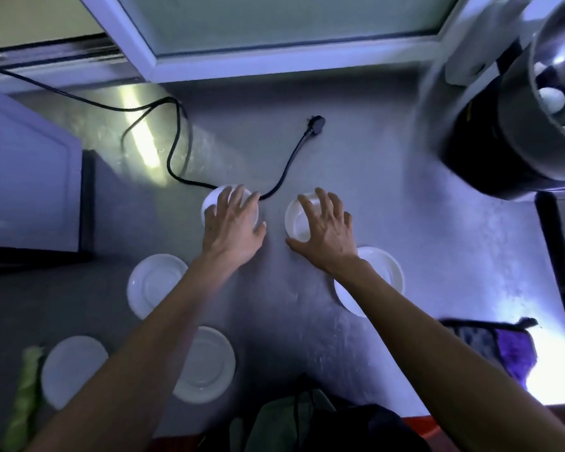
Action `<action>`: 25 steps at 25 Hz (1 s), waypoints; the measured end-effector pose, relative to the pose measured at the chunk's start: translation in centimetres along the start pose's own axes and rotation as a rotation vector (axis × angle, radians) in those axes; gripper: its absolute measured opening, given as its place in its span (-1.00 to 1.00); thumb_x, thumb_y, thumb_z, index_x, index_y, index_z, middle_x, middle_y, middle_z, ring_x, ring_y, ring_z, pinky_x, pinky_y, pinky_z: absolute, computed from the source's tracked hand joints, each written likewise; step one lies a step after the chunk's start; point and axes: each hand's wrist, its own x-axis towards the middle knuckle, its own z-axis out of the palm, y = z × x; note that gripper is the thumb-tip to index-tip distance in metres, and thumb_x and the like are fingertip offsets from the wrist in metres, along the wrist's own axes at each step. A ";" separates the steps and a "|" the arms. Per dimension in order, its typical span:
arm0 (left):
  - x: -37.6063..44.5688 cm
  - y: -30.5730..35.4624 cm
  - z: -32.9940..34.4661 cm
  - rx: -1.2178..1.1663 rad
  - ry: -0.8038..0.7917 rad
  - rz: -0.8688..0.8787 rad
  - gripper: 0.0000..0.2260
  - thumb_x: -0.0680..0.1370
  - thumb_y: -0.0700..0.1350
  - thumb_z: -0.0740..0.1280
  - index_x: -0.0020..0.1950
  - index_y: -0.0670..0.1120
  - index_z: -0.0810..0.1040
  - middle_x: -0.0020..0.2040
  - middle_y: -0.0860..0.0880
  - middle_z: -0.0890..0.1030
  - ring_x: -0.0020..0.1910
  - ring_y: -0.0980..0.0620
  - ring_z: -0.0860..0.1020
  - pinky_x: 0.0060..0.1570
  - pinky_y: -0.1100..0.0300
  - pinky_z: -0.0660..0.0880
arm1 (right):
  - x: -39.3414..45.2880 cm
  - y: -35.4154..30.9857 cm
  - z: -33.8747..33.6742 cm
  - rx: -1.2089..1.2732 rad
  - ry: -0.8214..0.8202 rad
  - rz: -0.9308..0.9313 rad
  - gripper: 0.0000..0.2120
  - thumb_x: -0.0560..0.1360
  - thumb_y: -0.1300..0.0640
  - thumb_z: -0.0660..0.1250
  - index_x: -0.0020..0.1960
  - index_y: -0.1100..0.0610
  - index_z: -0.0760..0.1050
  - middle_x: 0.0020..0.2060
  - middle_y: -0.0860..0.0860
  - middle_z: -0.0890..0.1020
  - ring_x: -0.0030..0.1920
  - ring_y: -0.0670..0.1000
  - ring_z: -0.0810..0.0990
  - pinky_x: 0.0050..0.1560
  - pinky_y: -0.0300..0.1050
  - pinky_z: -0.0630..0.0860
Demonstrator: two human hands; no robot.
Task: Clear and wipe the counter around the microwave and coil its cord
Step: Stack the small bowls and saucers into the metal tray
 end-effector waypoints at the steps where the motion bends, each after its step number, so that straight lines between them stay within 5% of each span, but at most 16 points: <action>1: 0.0 -0.8 0.1 0.008 -0.007 -0.022 -0.49 0.52 0.10 0.32 0.44 0.01 0.32 0.48 -0.06 0.29 0.49 -0.14 0.20 0.30 -0.22 0.34 | 0.1 -0.6 0.2 -0.006 -0.013 -0.007 -0.11 0.35 -0.32 0.42 0.54 -0.08 0.11 0.55 0.07 0.10 0.52 0.20 0.06 0.36 0.25 0.27; 9: 1.6 -3.9 1.6 -0.068 -0.151 -0.076 -0.17 0.42 0.26 0.42 0.53 0.10 0.03 0.59 -0.10 -0.02 0.56 -0.24 -0.05 0.33 -0.33 0.23 | 1.0 -2.6 1.5 -0.065 0.001 -0.025 -0.12 0.37 -0.38 0.38 0.53 -0.10 0.10 0.56 0.06 0.07 0.53 0.20 0.05 0.40 0.27 0.25; 25: -6.8 -2.0 0.3 -0.057 -0.110 -0.093 -0.23 0.38 0.23 0.41 0.49 0.13 0.16 0.49 -0.04 0.15 0.48 -0.14 0.14 0.24 -0.20 0.40 | -4.9 -2.6 0.6 -0.036 -0.017 -0.085 -0.11 0.39 -0.38 0.36 0.56 -0.09 0.07 0.57 0.05 0.04 0.54 0.18 0.02 0.44 0.24 0.20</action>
